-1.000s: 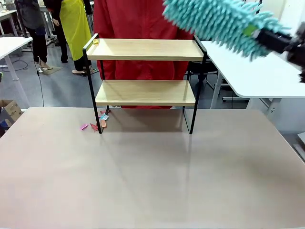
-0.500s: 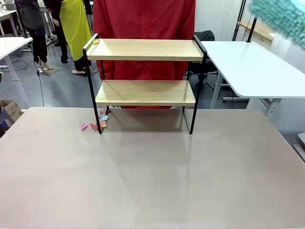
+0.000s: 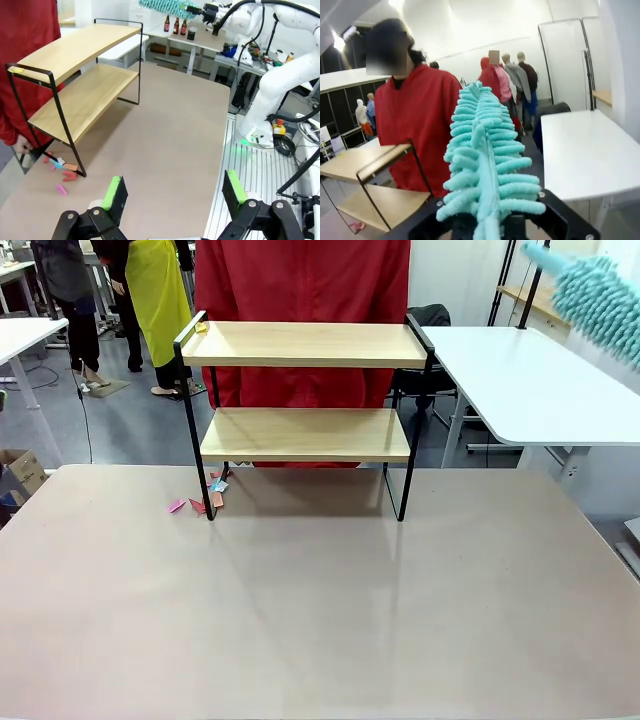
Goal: Clean the shelf.
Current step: Hand the Duster back to the human.
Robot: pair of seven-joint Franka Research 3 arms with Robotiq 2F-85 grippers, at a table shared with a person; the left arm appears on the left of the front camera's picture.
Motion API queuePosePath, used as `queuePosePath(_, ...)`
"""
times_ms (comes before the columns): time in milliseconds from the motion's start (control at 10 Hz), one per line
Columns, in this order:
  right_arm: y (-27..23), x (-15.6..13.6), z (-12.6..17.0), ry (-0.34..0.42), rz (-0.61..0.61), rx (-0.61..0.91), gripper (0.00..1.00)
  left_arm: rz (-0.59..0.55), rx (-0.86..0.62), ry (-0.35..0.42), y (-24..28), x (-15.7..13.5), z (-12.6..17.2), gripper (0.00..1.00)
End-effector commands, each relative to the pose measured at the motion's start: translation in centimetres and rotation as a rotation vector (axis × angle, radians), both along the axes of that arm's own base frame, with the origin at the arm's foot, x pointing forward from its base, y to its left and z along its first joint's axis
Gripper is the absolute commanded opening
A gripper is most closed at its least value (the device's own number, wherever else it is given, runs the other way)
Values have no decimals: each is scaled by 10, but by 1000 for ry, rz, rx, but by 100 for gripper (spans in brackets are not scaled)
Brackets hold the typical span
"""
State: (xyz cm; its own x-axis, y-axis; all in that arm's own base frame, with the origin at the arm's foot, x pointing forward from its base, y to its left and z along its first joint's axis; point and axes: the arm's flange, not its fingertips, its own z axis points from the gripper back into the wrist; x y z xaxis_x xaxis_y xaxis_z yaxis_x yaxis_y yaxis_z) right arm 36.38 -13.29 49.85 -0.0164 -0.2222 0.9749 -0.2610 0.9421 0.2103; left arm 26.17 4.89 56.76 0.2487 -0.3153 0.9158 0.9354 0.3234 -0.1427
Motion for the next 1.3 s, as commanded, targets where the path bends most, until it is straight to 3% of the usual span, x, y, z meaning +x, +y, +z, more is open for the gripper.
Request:
queuePosePath(0, 8, -1, -46, 60, -60, -18, 16, -12, -18, -26, -2, 1, 1, 100)
queuePosePath(200, 10, -1, -84, 138, -58, -1, 16, -12, -18, -26, -2, 1, 1, 100)
queuePosePath(400, 12, -1, -107, 163, -61, -4, 16, -12, -18, -26, -2, 1, 1, 100)
queuePosePath(500, 12, -1, -106, 131, -94, -34, 16, -12, -18, -26, -2, 1, 1, 100)
queuePosePath(600, -4, 22, -91, 201, -18, 27, 16, -12, -18, -26, -2, 1, 1, 100)
queuePosePath(1200, -4, 22, -91, 201, -18, 27, 16, -12, -18, -26, -2, 1, 1, 100)
